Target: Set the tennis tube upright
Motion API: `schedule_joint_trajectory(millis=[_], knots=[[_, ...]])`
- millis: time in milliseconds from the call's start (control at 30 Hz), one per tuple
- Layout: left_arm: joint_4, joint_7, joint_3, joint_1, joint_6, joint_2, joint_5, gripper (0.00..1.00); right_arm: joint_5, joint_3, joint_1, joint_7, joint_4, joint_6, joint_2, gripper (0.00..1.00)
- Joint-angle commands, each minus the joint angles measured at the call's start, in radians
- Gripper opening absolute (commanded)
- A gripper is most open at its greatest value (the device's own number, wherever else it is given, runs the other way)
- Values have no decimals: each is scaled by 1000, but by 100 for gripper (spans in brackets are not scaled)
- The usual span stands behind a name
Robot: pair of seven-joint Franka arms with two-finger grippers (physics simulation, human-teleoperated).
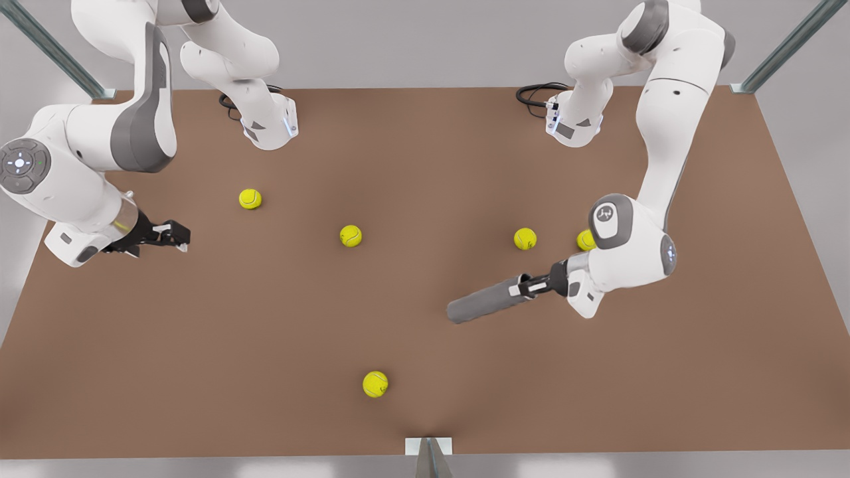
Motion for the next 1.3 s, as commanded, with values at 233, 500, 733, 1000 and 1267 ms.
schedule_joint_trajectory(millis=[233, 500, 733, 1000, 1267], knots=[[6, -43, 0, 19, -36, -40, 131, 21, -2, -1, -1, 0, 2, 2, 6, 100], [48, -88, -1, 32, -112, -65, 276, 21, 0, -1, -1, 0, -2, 3, 9, 100], [126, -103, -1, 32, -234, -71, 447, 21, -2, -1, -1, 0, -5, 14, 9, 100], [135, -129, -8, 22, -260, -71, 589, 21, -2, -1, -1, -3, -9, 15, 9, 100], [141, -138, -15, 14, -272, -68, 697, 21, -3, -1, 1, -3, -11, 17, 9, 100]])
